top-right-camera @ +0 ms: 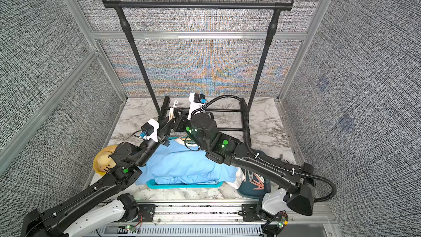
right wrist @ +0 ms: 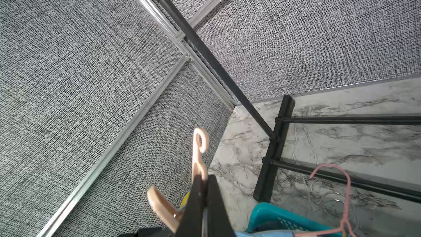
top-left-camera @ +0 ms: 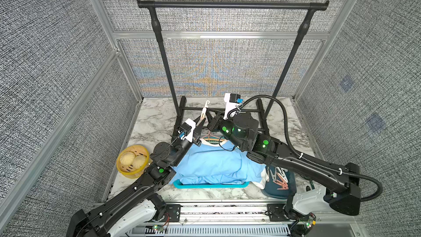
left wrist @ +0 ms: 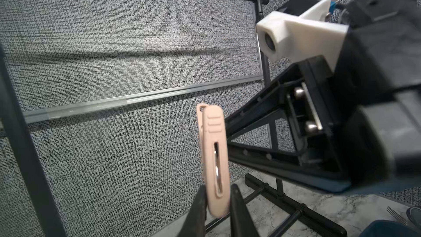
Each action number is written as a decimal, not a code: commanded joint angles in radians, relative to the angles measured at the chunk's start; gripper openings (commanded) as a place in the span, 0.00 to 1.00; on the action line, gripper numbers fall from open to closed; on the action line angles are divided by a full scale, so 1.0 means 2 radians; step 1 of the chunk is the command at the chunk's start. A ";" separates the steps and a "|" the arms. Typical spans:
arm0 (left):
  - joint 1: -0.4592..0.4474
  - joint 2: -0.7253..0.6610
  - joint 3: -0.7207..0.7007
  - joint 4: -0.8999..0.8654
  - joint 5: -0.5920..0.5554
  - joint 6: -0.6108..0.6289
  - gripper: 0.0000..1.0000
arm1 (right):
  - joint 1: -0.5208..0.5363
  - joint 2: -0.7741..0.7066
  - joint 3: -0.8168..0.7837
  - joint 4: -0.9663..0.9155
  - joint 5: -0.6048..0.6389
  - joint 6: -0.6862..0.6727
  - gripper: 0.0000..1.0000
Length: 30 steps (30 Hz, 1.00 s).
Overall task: Use clothespins to secure the t-shirt on both sides of the hanger
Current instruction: Pick up the clothespin from the storage box.
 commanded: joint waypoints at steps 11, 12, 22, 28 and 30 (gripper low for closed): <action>0.000 -0.037 0.010 -0.071 -0.025 -0.021 0.00 | -0.017 -0.028 -0.010 -0.043 0.000 -0.049 0.31; 0.000 -0.042 0.018 -0.103 -0.019 -0.021 0.00 | -0.027 -0.041 -0.021 -0.043 -0.019 -0.055 0.40; 0.000 -0.062 0.048 -0.236 0.034 -0.012 0.00 | -0.112 -0.152 -0.114 -0.020 -0.284 -0.089 0.84; 0.000 -0.061 0.050 -0.235 0.037 -0.019 0.00 | -0.112 -0.126 -0.105 0.017 -0.324 0.003 0.87; 0.000 -0.060 0.052 -0.234 0.037 -0.024 0.00 | -0.108 -0.109 -0.099 0.025 -0.325 0.019 0.88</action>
